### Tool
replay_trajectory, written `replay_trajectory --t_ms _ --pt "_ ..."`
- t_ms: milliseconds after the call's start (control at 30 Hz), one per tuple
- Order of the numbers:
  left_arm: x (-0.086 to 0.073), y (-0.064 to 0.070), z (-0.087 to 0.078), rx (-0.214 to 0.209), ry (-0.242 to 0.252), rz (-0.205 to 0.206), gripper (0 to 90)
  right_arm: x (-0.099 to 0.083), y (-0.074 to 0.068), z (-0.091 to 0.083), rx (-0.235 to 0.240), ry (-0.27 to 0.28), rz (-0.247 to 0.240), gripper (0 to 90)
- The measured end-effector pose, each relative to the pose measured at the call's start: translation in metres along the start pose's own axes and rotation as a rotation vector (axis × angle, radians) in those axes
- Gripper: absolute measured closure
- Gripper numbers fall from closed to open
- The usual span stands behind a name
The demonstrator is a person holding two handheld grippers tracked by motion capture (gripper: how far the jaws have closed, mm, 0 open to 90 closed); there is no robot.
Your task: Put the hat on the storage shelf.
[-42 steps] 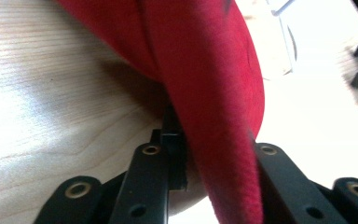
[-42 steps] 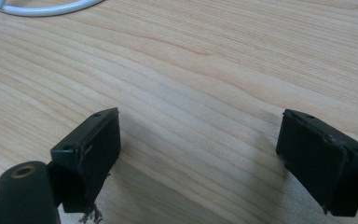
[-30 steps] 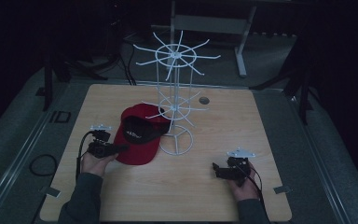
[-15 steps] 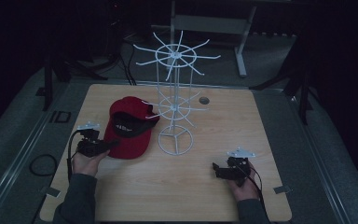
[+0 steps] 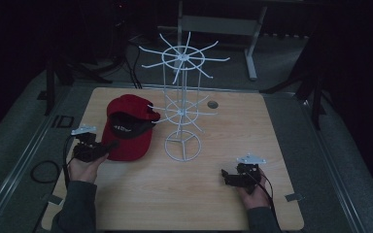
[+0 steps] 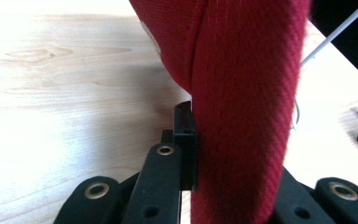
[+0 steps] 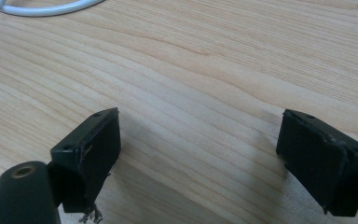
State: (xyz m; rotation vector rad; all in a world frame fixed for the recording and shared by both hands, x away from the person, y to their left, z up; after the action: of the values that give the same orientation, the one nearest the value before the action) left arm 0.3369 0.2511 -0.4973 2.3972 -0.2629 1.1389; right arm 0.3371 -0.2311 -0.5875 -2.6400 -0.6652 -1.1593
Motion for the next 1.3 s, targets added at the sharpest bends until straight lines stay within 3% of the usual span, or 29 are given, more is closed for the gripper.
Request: replay_trajectory --t_ms 667,1300 --pt "0.017 0.011 -0.021 0.041 0.083 0.028 84.9 0.0 0.0 0.0 0.0 0.0 0.0 13.4" --pt "0.033 0.016 -0.037 0.065 0.165 0.021 84.8 0.0 0.0 0.0 0.0 0.001 0.0 13.4"
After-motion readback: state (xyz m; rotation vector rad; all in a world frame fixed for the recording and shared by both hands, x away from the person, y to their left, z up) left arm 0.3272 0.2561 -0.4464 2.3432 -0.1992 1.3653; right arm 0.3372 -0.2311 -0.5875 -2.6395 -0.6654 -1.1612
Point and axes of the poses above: each handheld gripper's, and its own axes: z roughly forward along the jaws, x roughly out of its top, y roughly to its right, the point moved 3 cm from there along z, roughly forward along the jaws, and after that the axes turned 1 degree about y, right-handed, at the moved point
